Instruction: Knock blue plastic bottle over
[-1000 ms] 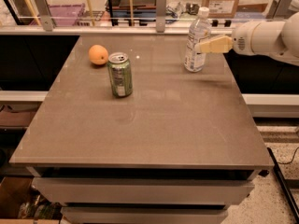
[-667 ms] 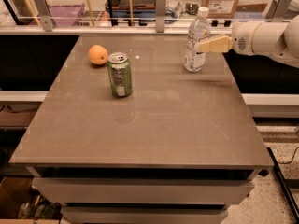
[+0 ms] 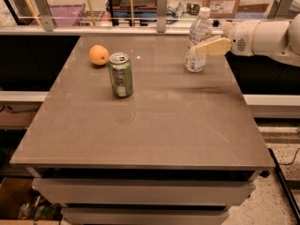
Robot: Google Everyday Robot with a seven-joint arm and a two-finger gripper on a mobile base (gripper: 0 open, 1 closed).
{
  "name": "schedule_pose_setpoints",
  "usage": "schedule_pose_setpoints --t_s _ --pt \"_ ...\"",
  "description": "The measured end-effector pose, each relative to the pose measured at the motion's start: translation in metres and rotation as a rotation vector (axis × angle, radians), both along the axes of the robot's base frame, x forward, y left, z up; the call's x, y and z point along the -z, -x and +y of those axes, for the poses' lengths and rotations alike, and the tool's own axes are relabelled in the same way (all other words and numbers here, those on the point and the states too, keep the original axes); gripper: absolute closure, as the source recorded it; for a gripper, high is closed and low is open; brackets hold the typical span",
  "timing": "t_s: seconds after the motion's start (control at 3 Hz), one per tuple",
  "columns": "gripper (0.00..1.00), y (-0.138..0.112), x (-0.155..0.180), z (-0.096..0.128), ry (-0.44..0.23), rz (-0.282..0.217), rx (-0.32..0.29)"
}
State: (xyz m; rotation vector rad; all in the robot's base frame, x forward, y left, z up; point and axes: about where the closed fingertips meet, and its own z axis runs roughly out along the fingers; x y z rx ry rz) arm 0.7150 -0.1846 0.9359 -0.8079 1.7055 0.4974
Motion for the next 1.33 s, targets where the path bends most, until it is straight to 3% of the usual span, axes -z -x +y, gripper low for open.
schedule_pose_setpoints --t_s 0.67,1.33 --pt "0.0 0.009 0.014 0.018 -0.05 0.043 -0.032" --pt "0.0 -0.022 0.022 0.029 -0.079 0.034 -0.026"
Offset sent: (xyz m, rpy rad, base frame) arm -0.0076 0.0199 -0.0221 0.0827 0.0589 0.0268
